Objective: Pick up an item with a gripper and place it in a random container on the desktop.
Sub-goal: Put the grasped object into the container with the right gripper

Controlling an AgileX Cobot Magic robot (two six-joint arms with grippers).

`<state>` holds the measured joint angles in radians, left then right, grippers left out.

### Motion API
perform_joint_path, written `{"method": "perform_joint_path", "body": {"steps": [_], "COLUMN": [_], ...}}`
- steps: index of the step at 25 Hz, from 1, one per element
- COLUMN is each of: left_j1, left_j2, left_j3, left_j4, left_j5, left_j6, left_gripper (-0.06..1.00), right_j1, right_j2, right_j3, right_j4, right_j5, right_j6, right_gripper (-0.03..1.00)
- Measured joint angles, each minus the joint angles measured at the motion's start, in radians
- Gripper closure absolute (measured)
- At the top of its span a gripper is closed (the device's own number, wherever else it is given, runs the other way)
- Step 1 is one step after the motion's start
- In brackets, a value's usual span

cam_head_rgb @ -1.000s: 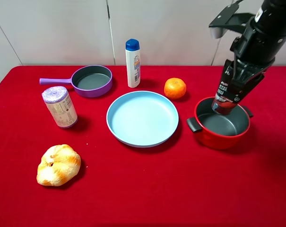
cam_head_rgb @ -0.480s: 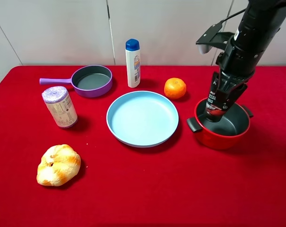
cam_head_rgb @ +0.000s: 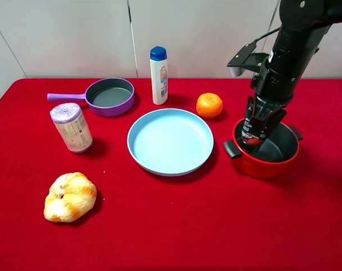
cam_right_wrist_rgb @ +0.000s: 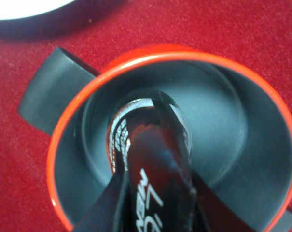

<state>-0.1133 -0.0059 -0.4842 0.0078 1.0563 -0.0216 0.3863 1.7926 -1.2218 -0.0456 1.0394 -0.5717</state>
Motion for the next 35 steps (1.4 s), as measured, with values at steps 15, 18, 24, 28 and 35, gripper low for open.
{"method": "perform_joint_path", "body": {"steps": [15, 18, 24, 28, 35], "left_j1": [0.0, 0.0, 0.0, 0.0, 0.0], "left_j2": [0.0, 0.0, 0.0, 0.0, 0.0], "left_j3": [0.0, 0.0, 0.0, 0.0, 0.0], "left_j4": [0.0, 0.0, 0.0, 0.0, 0.0], "left_j5": [0.0, 0.0, 0.0, 0.0, 0.0], "left_j6": [0.0, 0.0, 0.0, 0.0, 0.0], "left_gripper": [-0.05, -0.05, -0.05, -0.05, -0.05], "right_j1": [0.0, 0.0, 0.0, 0.0, 0.0], "right_j2": [0.011, 0.011, 0.011, 0.011, 0.011], "right_j3": [0.056, 0.056, 0.056, 0.056, 0.056], "right_j4": [-0.001, -0.001, -0.001, -0.002, -0.002], "right_j5": [-0.07, -0.07, -0.071, -0.071, -0.071], "right_j6": [-0.012, -0.011, 0.013, 0.024, 0.029], "right_gripper": [0.8, 0.8, 0.8, 0.8, 0.8]}}
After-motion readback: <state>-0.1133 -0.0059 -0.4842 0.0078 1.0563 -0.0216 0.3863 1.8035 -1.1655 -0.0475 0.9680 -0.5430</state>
